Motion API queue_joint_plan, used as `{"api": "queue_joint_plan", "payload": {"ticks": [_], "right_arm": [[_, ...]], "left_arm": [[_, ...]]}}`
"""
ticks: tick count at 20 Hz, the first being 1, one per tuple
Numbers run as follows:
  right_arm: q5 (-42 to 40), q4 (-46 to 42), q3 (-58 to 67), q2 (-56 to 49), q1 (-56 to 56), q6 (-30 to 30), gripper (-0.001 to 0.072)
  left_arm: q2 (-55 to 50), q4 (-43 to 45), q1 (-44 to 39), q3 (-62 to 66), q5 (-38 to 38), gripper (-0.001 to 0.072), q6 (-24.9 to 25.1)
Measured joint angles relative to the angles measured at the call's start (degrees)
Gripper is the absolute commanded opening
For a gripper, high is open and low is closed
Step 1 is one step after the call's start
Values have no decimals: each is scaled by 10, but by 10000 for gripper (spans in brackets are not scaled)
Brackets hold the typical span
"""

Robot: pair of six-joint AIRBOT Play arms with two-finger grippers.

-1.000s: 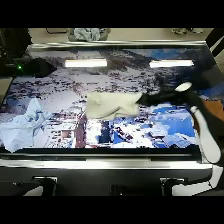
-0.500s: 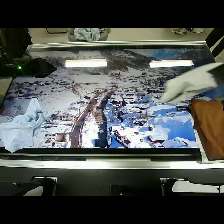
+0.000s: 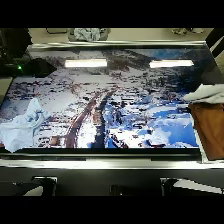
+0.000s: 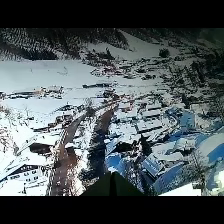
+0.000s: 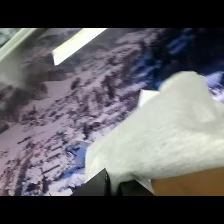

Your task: Fold the shirts.

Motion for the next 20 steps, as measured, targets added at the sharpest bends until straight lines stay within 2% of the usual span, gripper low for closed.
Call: {"api": "queue_joint_plan", "payload": {"ticks": [5,9,10,12,16,20], "right_arm": [[90,-165,-40,31,-35,-8,49],[108,-315,-174,82,-42,-27,50],[106,-355,-213,96,-43,-30,96],[89,-403,-280,119,-44,-31,720],[26,-433,-322,141,-44,-45,717],[-97,-389,-209,148,-24,-96,708]], "left_arm": [[0,0,0,0,0,43,0],[0,0,0,0,0,43,0],[0,0,0,0,0,43,0],[0,0,0,0,0,43,0],[0,0,0,1,0,42,0],[-2,10,-1,45,15,39,0]]}}
